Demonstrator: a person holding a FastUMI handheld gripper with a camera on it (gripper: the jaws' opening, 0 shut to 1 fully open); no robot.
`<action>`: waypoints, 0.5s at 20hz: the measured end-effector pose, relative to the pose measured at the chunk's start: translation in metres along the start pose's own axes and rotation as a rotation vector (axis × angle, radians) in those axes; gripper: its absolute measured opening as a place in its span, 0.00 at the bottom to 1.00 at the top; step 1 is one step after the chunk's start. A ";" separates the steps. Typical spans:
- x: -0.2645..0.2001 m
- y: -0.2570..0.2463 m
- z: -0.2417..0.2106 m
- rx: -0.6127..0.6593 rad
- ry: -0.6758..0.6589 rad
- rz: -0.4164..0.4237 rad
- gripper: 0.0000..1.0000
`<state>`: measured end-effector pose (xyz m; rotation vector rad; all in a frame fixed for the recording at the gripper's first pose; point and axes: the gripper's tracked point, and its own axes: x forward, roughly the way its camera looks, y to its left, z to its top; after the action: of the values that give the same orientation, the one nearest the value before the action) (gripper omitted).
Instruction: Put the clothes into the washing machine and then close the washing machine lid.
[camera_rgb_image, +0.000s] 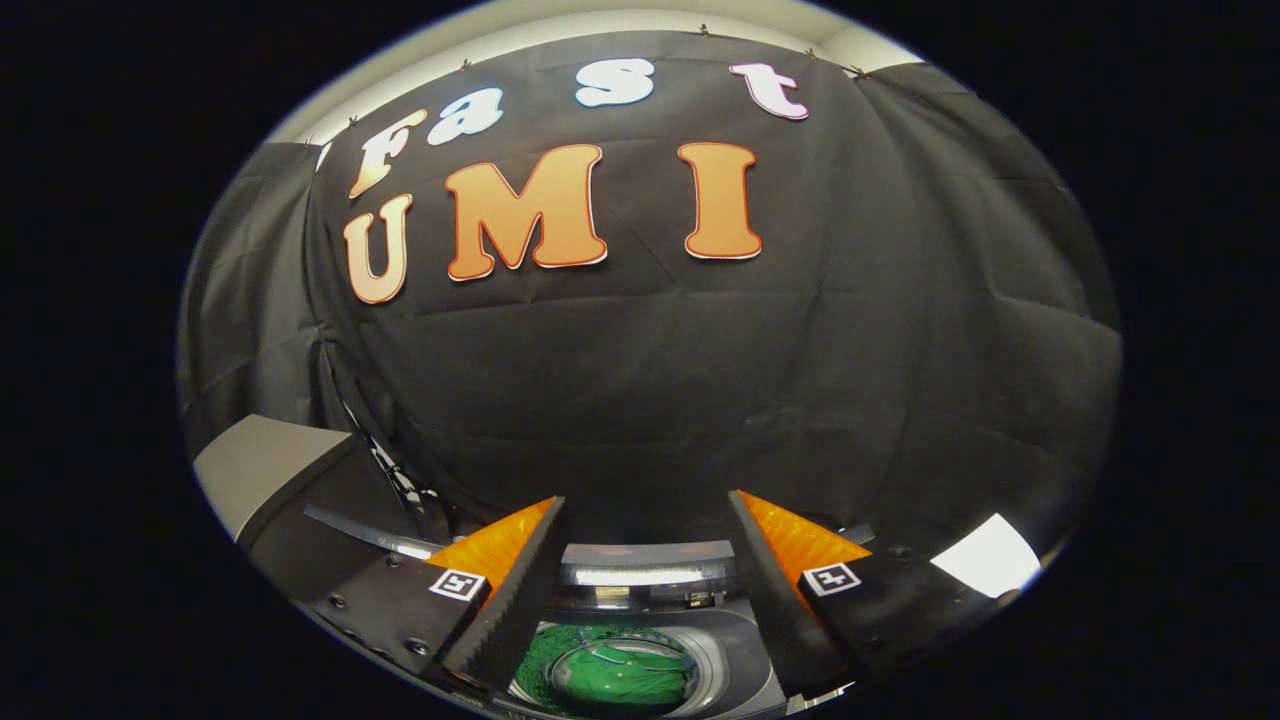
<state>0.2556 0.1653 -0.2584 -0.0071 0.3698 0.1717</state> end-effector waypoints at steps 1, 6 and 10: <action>-0.004 0.000 -0.003 -0.001 0.004 -0.002 1.00; -0.030 0.001 -0.031 0.002 0.053 -0.002 0.99; -0.055 0.002 -0.060 0.004 0.078 -0.003 0.99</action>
<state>0.1836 0.1559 -0.2944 -0.0105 0.4475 0.1683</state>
